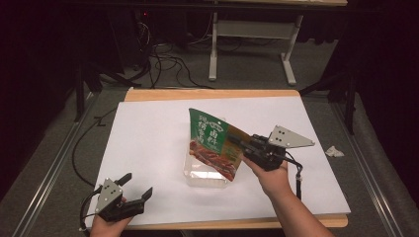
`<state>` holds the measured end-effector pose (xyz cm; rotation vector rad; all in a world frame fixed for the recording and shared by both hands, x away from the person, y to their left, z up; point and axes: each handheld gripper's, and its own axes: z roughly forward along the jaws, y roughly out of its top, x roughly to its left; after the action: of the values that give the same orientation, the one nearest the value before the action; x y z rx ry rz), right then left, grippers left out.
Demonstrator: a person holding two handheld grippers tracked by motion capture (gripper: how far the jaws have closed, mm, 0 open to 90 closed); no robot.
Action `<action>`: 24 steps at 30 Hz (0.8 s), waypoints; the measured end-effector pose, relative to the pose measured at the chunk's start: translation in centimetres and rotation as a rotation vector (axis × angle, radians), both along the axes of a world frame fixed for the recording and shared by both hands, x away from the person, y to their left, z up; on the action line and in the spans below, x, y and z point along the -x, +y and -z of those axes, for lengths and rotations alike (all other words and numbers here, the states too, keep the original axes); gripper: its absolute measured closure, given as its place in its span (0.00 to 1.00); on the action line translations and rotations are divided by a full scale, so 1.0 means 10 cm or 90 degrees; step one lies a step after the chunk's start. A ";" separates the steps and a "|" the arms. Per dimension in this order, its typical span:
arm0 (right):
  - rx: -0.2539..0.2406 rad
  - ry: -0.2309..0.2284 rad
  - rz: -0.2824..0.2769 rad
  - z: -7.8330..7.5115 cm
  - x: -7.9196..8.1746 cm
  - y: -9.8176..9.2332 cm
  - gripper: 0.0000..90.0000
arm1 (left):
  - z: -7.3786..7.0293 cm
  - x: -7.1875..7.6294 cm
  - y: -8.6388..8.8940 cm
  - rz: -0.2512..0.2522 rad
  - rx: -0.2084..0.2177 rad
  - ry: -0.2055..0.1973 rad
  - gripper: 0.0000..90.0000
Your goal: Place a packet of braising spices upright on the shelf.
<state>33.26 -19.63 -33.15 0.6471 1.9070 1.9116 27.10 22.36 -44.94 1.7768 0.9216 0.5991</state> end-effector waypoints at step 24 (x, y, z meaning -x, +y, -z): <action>0.008 0.013 0.002 0.11 -0.05 0.12 1.00 | 0.02 -0.01 -0.01 0.003 0.002 0.009 0.17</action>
<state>33.79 -18.47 -34.29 0.6687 1.9275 1.8966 27.18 22.24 -45.12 1.7827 0.9280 0.5826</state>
